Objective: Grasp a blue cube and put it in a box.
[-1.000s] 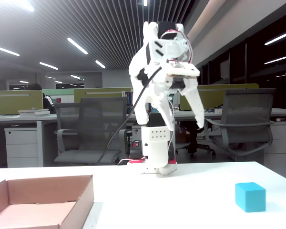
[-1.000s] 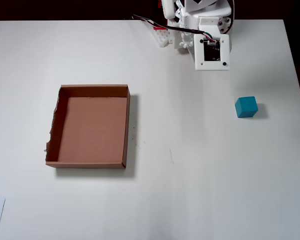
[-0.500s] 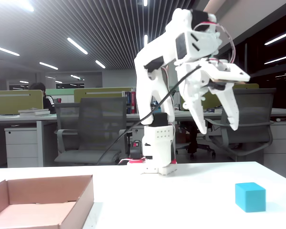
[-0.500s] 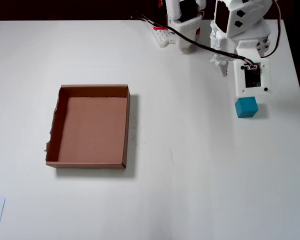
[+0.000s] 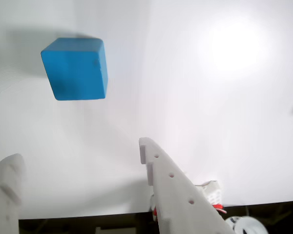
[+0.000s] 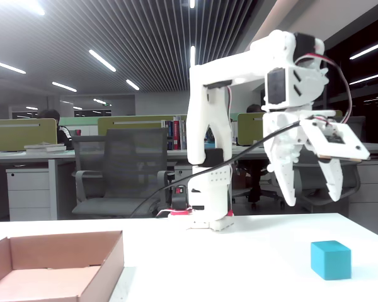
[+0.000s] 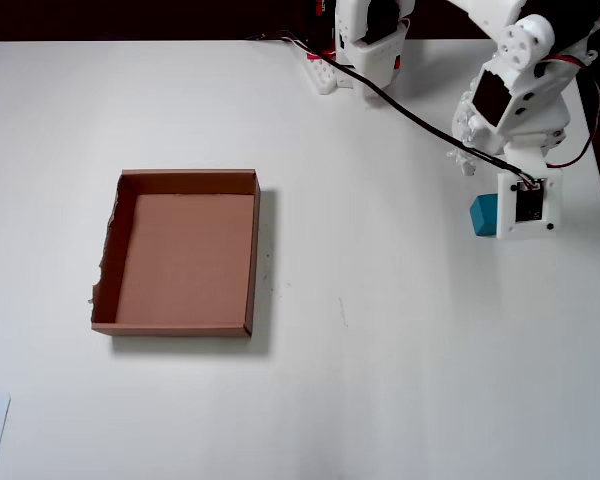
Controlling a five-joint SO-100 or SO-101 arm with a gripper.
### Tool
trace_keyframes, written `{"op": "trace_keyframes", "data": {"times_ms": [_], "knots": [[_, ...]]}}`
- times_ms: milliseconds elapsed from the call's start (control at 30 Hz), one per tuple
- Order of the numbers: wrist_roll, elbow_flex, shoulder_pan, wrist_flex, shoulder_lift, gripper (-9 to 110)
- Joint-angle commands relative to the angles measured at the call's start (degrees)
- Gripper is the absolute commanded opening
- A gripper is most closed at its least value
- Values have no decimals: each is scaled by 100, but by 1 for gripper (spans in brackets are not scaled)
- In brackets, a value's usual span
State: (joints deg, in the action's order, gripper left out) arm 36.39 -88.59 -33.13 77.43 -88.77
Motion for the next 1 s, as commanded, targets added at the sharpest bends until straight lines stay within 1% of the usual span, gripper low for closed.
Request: {"op": "trace_keyframes", "data": {"times_ms": [0, 167, 300, 967], "knots": [[-35, 352, -44, -97, 88, 33], [-79, 466, -53, -167, 439, 37], [-97, 519, -88, -281, 677, 38], [-176, 536, -79, -1055, 1556, 32]]}}
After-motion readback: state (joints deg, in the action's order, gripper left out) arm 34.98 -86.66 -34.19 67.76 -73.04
